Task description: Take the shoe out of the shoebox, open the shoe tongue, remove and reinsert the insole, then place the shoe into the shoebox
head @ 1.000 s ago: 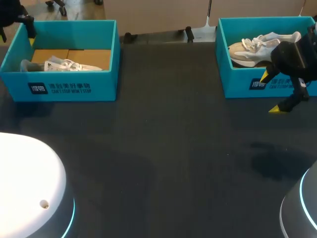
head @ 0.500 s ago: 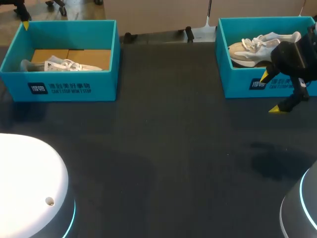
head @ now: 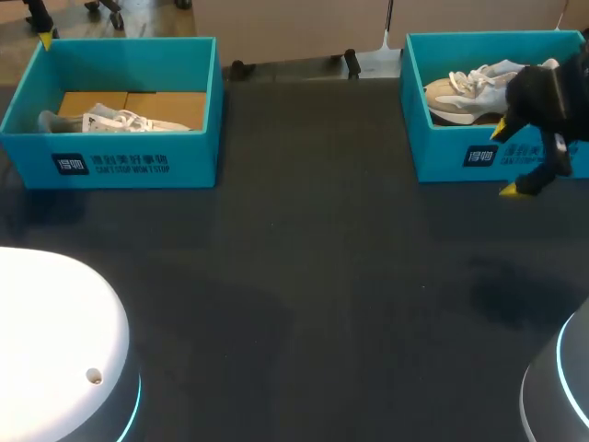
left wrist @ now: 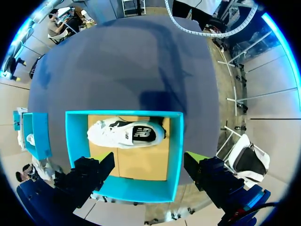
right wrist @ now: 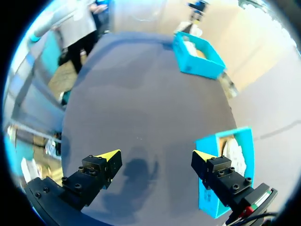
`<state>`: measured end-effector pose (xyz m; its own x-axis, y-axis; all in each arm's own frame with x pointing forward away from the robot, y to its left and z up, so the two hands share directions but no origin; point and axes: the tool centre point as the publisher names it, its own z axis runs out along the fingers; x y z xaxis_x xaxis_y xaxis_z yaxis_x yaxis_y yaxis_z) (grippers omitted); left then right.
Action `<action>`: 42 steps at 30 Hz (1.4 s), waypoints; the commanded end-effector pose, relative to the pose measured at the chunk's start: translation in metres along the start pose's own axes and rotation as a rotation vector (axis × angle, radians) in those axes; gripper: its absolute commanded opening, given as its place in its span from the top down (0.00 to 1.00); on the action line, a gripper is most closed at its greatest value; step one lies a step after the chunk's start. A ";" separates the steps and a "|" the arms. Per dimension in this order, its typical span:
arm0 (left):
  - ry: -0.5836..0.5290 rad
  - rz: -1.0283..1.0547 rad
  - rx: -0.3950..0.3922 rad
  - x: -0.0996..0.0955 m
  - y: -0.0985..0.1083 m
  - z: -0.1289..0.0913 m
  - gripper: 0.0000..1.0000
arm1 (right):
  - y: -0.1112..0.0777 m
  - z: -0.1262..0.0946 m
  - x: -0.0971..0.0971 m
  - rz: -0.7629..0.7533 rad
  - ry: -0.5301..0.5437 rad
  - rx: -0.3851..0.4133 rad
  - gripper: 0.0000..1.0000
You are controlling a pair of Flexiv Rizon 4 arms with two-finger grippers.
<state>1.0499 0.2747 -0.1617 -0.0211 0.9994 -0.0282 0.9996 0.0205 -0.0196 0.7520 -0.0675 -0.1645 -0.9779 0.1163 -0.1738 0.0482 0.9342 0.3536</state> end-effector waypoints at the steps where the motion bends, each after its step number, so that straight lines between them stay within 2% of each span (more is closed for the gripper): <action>1: 0.002 0.002 0.003 0.001 0.001 -0.001 0.00 | -0.004 0.014 -0.044 0.407 -0.015 0.047 0.00; 2: 0.002 0.002 0.003 0.001 0.001 -0.001 0.00 | -0.005 0.017 -0.053 0.469 -0.007 0.058 0.00; 3: 0.002 0.002 0.003 0.001 0.001 -0.001 0.00 | -0.007 0.018 -0.059 0.522 -0.015 0.010 0.00; 4: 0.002 0.002 0.003 0.001 0.001 -0.001 0.00 | -0.008 0.018 -0.064 0.562 -0.025 0.003 0.00; 7: 0.002 0.002 0.003 0.001 0.001 -0.001 0.00 | -0.016 0.019 -0.083 0.802 -0.037 -0.017 0.00; 9: 0.002 0.002 0.003 0.001 0.001 -0.001 0.00 | -0.021 0.018 -0.089 0.902 -0.061 -0.090 0.00; 10: 0.002 0.002 0.003 0.001 0.001 -0.001 0.00 | -0.023 0.016 -0.094 0.955 -0.074 -0.087 0.00; 14: 0.002 0.002 0.003 0.001 0.001 -0.001 0.00 | -0.026 0.012 -0.108 1.110 -0.128 -0.159 0.00; 15: 0.002 0.002 0.003 0.001 0.001 -0.001 0.00 | -0.030 0.009 -0.112 1.185 -0.145 -0.142 0.00; 20: 0.002 0.002 0.003 0.001 0.001 -0.001 0.00 | -0.042 0.002 -0.123 1.374 -0.253 -0.134 0.00; 23: 0.002 0.002 0.003 0.001 0.001 -0.001 0.00 | -0.050 0.002 -0.126 1.507 -0.246 -0.158 0.00; 42: 0.002 0.002 0.003 0.001 0.001 -0.001 0.00 | -0.050 0.002 -0.126 1.507 -0.246 -0.158 0.00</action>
<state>1.0500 0.2748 -0.1615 -0.0211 0.9994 -0.0282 0.9996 0.0205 -0.0203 0.8787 -0.1314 -0.1606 -0.1178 0.9591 0.2573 0.9005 -0.0060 0.4348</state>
